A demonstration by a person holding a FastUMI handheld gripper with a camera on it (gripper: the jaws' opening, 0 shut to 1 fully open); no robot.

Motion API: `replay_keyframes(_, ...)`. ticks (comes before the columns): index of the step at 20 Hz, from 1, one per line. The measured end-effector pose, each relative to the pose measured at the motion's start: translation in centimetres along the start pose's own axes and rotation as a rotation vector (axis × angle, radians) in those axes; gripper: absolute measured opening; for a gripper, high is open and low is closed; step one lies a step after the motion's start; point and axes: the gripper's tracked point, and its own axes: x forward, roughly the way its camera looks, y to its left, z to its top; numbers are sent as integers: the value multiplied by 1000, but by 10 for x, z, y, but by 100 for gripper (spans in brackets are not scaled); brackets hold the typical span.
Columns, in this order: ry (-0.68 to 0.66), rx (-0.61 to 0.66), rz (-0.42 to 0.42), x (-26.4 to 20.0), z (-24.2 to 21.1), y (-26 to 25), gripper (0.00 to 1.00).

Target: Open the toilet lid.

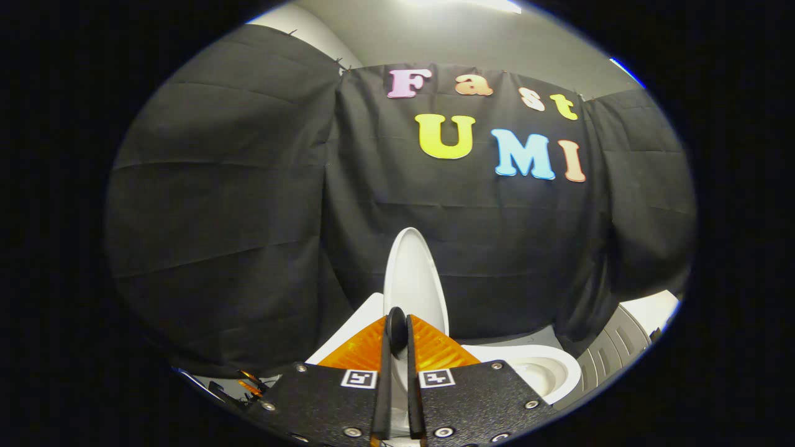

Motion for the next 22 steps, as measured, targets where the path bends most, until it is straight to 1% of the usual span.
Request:
replay_keyframes(1, 1, 8, 42, -2, 1, 3, 19)
replay_keyframes(2, -5, 15, 65, -8, 6, 5, 22)
replay_keyframes(3, -18, 7, 72, -12, 13, 1, 35)
replay_keyframes(4, -36, -11, 80, -18, 22, -2, 50)
replay_keyframes(6, -84, -50, 134, -25, 48, 0, 80)
replay_keyframes(7, -104, -57, 167, -33, 53, -1, 95)
replay_keyframes(10, -197, -42, 249, -69, 80, -19, 95)
replay_keyframes(11, -242, -38, 260, -81, 91, -32, 95)
replay_keyframes(13, -341, -14, 244, -102, 113, -70, 95)
replay_keyframes(15, -428, -25, 195, -116, 129, -115, 95)
replay_keyframes(17, -483, -80, 78, -128, 134, -173, 95)
replay_keyframes(18, -483, -102, 23, -131, 132, -199, 95)
replay_keyframes(19, -463, -102, -11, -129, 124, -220, 95)
replay_keyframes(22, -422, -36, -55, -135, 102, -280, 95)
